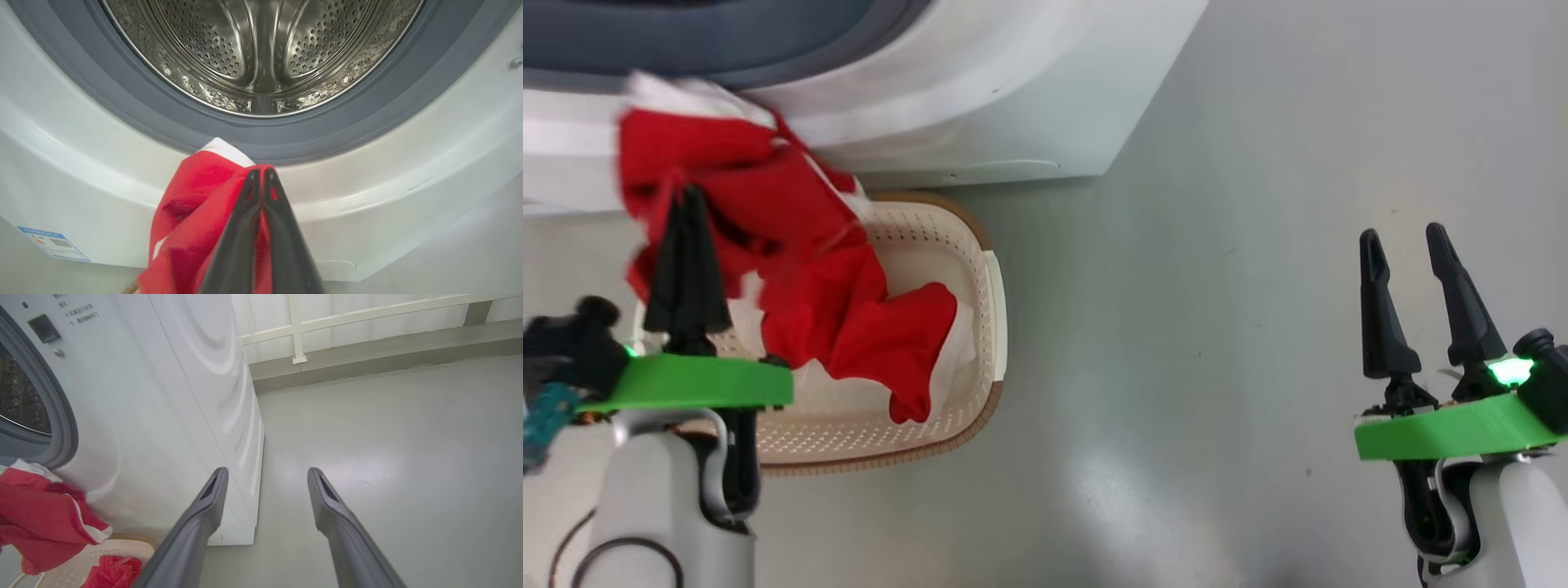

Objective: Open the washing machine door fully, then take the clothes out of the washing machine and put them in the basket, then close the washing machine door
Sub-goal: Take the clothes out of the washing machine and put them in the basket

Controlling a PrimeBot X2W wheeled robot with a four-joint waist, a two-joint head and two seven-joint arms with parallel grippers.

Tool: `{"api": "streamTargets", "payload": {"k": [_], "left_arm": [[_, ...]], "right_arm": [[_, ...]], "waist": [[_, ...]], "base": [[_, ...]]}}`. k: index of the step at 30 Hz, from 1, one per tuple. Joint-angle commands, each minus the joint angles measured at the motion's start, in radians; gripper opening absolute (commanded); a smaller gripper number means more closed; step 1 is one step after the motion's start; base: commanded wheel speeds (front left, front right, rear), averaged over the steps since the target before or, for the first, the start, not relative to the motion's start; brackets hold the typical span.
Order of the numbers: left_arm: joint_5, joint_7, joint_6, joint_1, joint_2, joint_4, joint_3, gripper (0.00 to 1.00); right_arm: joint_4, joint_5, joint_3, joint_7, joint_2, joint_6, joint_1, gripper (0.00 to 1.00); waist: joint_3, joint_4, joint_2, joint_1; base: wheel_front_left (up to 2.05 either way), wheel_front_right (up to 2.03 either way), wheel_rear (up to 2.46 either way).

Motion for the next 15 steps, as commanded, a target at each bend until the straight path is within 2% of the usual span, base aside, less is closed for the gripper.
{"api": "streamTargets", "payload": {"k": [1,15], "left_arm": [[0.005,-0.004,0.006,0.018,0.029,0.007,0.019,0.00],[0.067,-0.004,-0.010,-0.089,0.029,0.351,0.019,0.00]], "right_arm": [[-0.027,0.002,0.021,-0.006,-0.002,0.007,-0.012,1.00],[-0.044,0.011,0.030,-0.006,-0.002,0.007,-0.055,1.00]], "waist": [[0.021,-0.006,0.0000,0.0000],[0.140,-0.040,0.0000,0.0000]], "base": [[0.00,0.00,0.00],[0.00,0.00,0.00]]}}
